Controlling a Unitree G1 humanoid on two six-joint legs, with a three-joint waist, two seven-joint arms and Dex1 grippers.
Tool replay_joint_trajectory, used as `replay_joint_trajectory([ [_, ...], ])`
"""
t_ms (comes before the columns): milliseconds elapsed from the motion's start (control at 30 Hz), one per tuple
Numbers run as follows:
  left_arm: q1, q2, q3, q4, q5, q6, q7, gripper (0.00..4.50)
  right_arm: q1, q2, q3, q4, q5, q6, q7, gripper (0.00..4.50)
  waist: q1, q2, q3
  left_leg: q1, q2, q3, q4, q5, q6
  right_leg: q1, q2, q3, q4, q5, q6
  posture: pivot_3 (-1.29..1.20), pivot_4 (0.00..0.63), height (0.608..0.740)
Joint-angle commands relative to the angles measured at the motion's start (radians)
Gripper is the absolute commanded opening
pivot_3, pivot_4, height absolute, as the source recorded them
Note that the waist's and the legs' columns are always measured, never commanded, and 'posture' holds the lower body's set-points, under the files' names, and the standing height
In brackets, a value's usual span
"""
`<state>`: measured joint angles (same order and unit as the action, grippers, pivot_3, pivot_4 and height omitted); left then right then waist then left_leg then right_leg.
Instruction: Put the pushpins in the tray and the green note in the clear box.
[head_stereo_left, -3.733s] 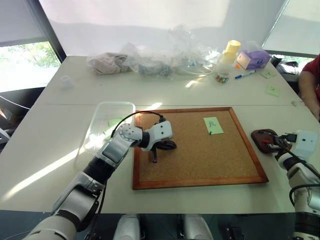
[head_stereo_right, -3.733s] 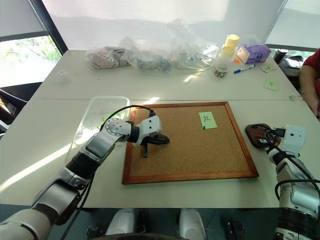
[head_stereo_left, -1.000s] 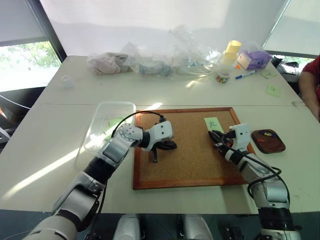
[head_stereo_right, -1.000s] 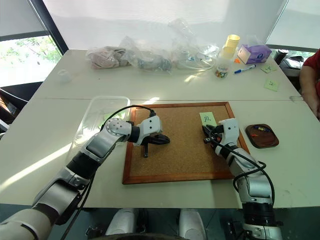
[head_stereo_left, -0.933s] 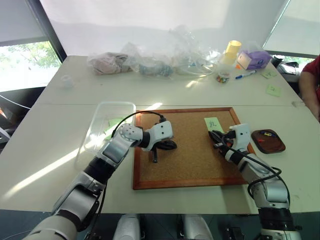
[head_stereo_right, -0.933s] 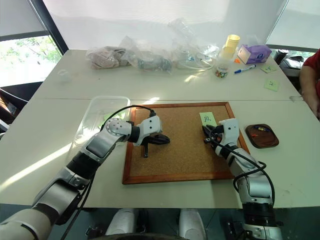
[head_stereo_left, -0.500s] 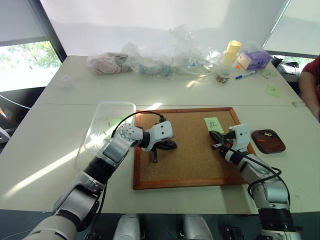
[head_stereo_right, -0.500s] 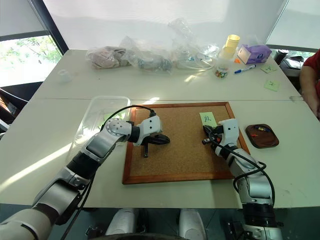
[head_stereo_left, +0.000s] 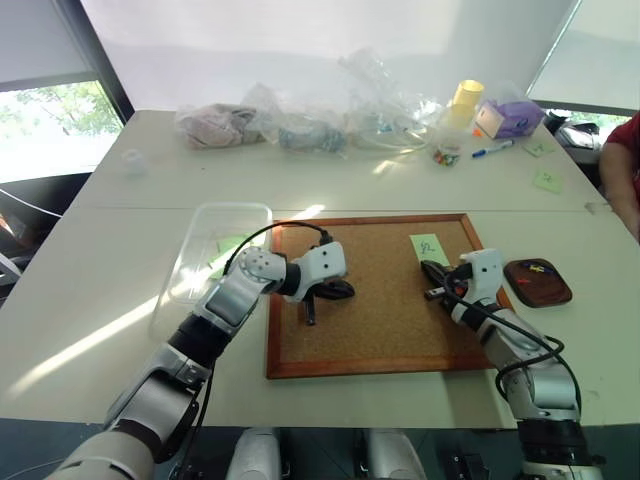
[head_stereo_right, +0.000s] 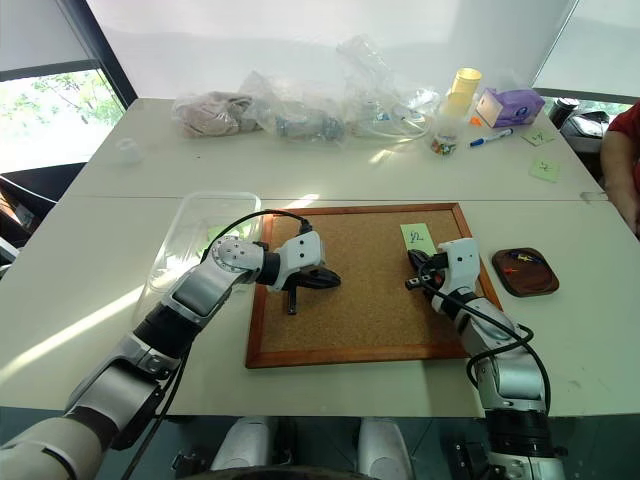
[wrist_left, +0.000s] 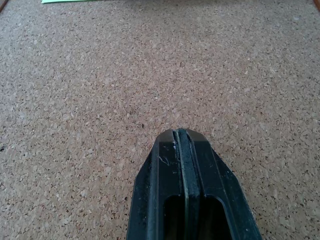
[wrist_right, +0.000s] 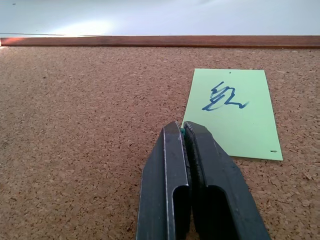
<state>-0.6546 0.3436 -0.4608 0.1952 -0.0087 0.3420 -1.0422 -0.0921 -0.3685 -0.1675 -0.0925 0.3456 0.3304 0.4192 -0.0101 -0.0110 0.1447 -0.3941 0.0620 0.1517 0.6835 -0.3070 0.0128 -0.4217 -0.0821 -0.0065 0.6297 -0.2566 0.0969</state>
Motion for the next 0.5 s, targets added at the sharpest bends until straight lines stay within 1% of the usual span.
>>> replay_joint_trajectory([
  [33,0.019,0.012,-0.043,0.044,0.050,0.019,0.000,0.00,-0.028,-0.022,-0.067,-0.078,0.009,-0.066,-0.007,0.01,-0.001,0.000,0.000,0.000,0.000,0.000,0.000,0.000,0.000,0.000,0.000,0.000,0.000,0.000,0.000,0.00,0.150,0.737],
  [267,0.018,0.012,-0.044,0.051,0.052,0.014,-0.003,0.00,-0.026,-0.019,-0.072,-0.082,0.006,-0.079,-0.002,0.01,-0.002,-0.001,0.000,0.001,0.000,0.000,0.000,0.000,0.000,0.001,0.000,0.000,0.000,0.000,0.000,0.00,0.150,0.737],
  [300,0.013,0.001,-0.022,0.056,0.032,0.008,0.002,0.00,-0.025,-0.019,-0.071,-0.085,0.006,-0.080,-0.001,0.01,-0.001,-0.001,0.000,0.001,0.000,0.000,0.000,0.000,0.000,0.001,0.000,0.000,0.000,0.000,0.000,0.00,0.150,0.737],
  [367,-0.011,-0.043,0.060,0.058,-0.055,0.038,0.008,0.00,-0.020,-0.021,-0.071,-0.095,0.005,-0.080,0.001,0.01,0.001,0.000,0.000,0.001,0.000,0.000,0.000,0.000,0.000,0.001,0.000,0.000,0.000,0.000,0.000,0.00,0.150,0.737],
  [433,-0.043,-0.070,0.137,0.039,-0.151,0.073,-0.024,0.00,-0.016,-0.026,-0.071,-0.110,0.005,-0.079,0.004,0.01,0.002,-0.001,0.000,0.001,0.000,0.000,0.000,0.000,0.000,0.001,0.000,0.000,0.000,0.000,0.000,0.00,0.150,0.737],
  [500,-0.080,-0.088,0.199,0.020,-0.233,0.139,-0.050,0.71,-0.011,-0.033,-0.071,-0.125,0.003,-0.078,0.008,0.00,-0.001,-0.001,0.001,-0.002,0.000,0.000,0.000,0.000,0.000,-0.001,0.000,0.000,0.000,0.000,0.000,0.00,0.150,0.737],
])
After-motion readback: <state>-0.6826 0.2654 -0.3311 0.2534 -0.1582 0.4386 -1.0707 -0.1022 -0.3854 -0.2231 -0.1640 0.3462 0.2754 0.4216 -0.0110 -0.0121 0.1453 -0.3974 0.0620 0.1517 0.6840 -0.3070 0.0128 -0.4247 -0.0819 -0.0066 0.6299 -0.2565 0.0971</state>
